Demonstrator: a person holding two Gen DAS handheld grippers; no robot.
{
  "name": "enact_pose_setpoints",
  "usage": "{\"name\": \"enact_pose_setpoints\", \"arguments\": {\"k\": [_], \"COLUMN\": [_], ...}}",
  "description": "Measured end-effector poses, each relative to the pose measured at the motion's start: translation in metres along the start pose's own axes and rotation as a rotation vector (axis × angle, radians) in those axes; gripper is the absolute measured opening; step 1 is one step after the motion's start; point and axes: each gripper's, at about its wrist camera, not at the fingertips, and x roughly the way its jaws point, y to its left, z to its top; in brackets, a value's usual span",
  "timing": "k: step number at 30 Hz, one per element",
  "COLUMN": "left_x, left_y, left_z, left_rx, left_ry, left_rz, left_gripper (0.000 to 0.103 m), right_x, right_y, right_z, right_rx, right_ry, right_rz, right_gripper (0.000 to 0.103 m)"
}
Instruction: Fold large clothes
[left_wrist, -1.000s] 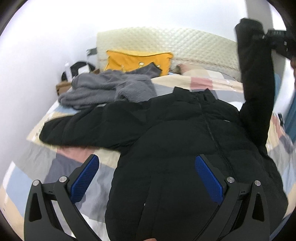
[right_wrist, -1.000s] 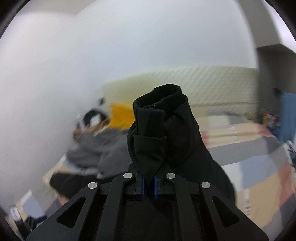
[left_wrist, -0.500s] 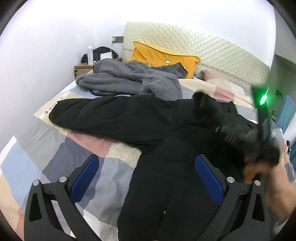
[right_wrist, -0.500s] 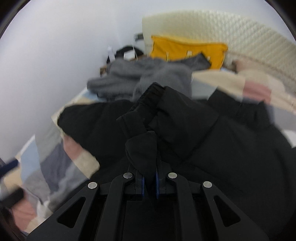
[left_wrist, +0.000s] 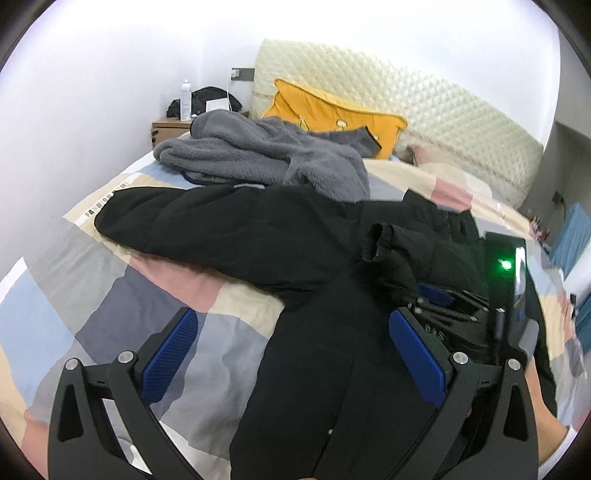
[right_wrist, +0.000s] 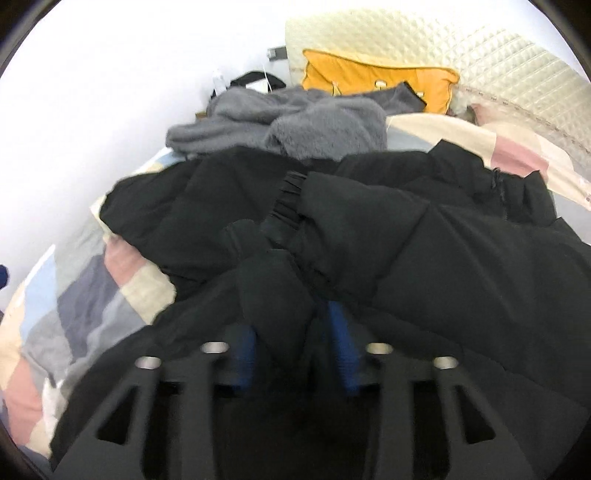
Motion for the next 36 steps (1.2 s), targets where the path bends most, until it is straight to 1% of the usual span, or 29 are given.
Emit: {"name": "enact_pose_setpoints", "arguments": {"k": [1,3,7,11,12,15,17,19,21,22,24,26,28,30,32,33,35,36], "left_x": [0.000,-0.002,0.001,0.001,-0.002,-0.012,-0.013,-0.008,-0.001,0.003,0.011,0.016,0.024,0.033,0.044,0.053,0.069,0.081], "left_y": [0.000,-0.002,-0.010,-0.017,-0.022,-0.036,-0.041,-0.043,-0.047,-0.051,-0.058,-0.065,-0.075,-0.079,-0.084,-0.088,-0.093,-0.096], "left_z": [0.000,0.000,0.000,0.002,0.002,0.000,0.003,0.008,0.012,0.013,0.012,0.009,0.007,0.006,0.006,0.006,0.004,0.003], "left_rx": [-0.003,0.003,0.032,0.044,0.053,0.094,0.087,0.061,0.056,0.064,0.085,0.115,0.147,0.153,0.168,0.180,0.200,0.216], "left_ry": [-0.003,-0.004,0.003,0.008,0.006,-0.038,-0.053,-0.036,-0.016,-0.008,0.010,0.019,0.032,0.055,0.080,0.103,0.148,0.174], "left_rz": [-0.004,-0.019,-0.041,-0.068,-0.070,-0.060,-0.056,-0.091,-0.112,-0.110,-0.093,-0.072,-0.048,-0.057,-0.063,-0.061,-0.056,-0.053], "left_gripper": [0.103,0.103,0.103,0.103,0.103,0.103,0.103,0.103,0.103,0.103,0.103,0.099,0.098,0.094,0.085,0.083,0.072,0.069], "right_x": [-0.009,-0.026,-0.064,-0.109,-0.124,-0.157,-0.173,-0.189,-0.197,-0.200,-0.204,-0.205,-0.200,-0.194,-0.191,-0.190,-0.185,-0.180], "right_y": [0.001,0.003,-0.005,-0.034,-0.046,-0.081,-0.101,-0.126,-0.148,-0.159,-0.180,-0.201,-0.221,-0.235,-0.249,-0.256,-0.265,-0.267], "right_z": [0.001,0.003,0.001,-0.014,-0.021,-0.043,-0.058,-0.078,-0.095,-0.102,-0.115,-0.127,-0.135,-0.140,-0.146,-0.150,-0.156,-0.159], "right_rx": [-0.004,-0.023,-0.042,-0.028,-0.019,0.031,0.056,0.082,0.108,0.127,0.183,0.272,0.343,0.397,0.448,0.467,0.476,0.479], "right_ry": [-0.015,-0.031,-0.074,-0.104,-0.113,-0.125,-0.123,-0.112,-0.102,-0.101,-0.104,-0.102,-0.075,-0.043,-0.024,-0.018,0.013,0.034], "right_rz": [0.003,0.013,-0.002,-0.069,-0.102,-0.170,-0.197,-0.250,-0.298,-0.315,-0.329,-0.328,-0.335,-0.346,-0.354,-0.362,-0.387,-0.384], "right_gripper": [0.062,0.062,0.062,0.062,0.062,0.062,0.062,0.062,0.062,0.062,0.062,0.062,0.062,0.062,0.062,0.062,0.063,0.064]}}
